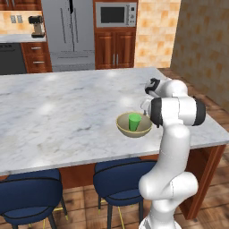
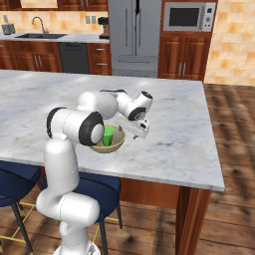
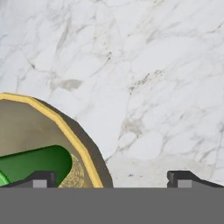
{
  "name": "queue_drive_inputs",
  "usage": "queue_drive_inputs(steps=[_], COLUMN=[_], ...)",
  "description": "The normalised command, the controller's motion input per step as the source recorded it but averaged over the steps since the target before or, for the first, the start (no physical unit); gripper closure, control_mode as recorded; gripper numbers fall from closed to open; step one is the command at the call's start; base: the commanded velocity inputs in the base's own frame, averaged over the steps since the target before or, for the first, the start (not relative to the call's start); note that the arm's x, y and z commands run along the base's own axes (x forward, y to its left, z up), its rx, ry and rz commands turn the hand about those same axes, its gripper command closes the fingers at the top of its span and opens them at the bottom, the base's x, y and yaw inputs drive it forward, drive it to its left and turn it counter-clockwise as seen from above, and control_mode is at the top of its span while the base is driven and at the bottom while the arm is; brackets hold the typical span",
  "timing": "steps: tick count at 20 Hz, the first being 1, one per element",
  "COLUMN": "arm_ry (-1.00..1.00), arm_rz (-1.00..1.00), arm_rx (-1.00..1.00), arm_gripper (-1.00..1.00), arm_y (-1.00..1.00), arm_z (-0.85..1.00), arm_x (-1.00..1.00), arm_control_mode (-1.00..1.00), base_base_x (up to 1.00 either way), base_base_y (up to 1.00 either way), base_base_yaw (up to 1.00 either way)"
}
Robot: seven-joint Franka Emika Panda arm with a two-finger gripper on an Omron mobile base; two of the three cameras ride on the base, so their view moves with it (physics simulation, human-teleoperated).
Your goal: Place the cup inside the bowl on the dining table and move the bowl to any counter.
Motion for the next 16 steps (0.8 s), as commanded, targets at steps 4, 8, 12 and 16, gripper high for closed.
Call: queue_drive_inputs(steps=[4, 8, 12, 16], arm_ry=[0.0, 0.0, 0.0, -0.04], arm_rz=[0.04, 0.05, 0.07, 0.09], arm_rx=[0.0, 0.02, 0.04, 0.07], arm_gripper=[-1.0, -1.0, -1.0, -1.0], arm_y=[0.0, 0.0, 0.0, 0.02], arm_z=[0.0, 0.0, 0.0, 0.0], arm_x=[-0.15, -0.24, -0.22, -0.04], arm_control_mode=[-1.0, -1.0, -1.0, -1.0], base_base_x=[0.0, 0.0, 0.0, 0.0], base_base_y=[0.0, 0.0, 0.0, 0.0], base_base_yaw=[0.0, 0.0, 0.0, 0.0])
